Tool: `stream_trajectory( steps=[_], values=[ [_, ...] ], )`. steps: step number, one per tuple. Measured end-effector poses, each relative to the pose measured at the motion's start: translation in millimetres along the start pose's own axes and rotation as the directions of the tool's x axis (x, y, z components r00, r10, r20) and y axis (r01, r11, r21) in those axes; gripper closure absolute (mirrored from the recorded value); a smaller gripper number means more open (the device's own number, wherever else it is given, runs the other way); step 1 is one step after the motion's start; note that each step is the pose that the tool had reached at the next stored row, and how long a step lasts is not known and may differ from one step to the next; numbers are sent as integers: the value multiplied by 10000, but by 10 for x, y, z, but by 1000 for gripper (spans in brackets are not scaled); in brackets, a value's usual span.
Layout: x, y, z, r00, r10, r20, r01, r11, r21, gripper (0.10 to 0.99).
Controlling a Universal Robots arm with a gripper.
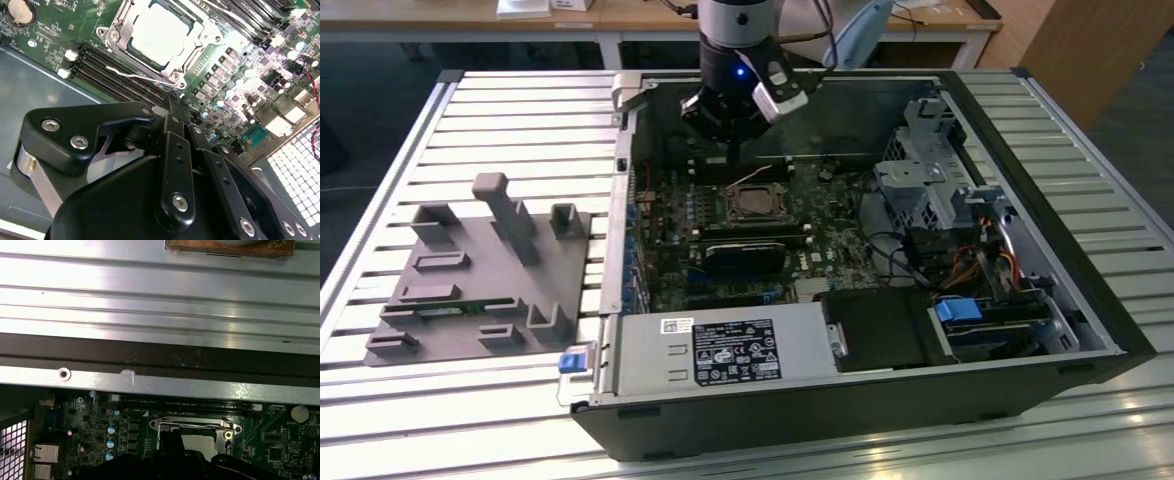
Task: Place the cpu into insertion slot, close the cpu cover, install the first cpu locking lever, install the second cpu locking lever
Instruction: 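Install the first cpu locking lever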
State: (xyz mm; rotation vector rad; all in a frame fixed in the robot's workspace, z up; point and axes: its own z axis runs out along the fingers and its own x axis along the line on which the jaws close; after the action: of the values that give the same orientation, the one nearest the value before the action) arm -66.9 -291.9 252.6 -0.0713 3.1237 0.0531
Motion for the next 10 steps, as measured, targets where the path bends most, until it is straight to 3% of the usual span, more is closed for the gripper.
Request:
stream_trajectory(
  steps=[6, 10],
  values=[
    [-12, 0, 7, 10000, -1, 2, 1, 10000, 3, 980],
    [-63, -4, 34, 10000, 1, -1, -1, 10000, -48, 980]
  ],
)
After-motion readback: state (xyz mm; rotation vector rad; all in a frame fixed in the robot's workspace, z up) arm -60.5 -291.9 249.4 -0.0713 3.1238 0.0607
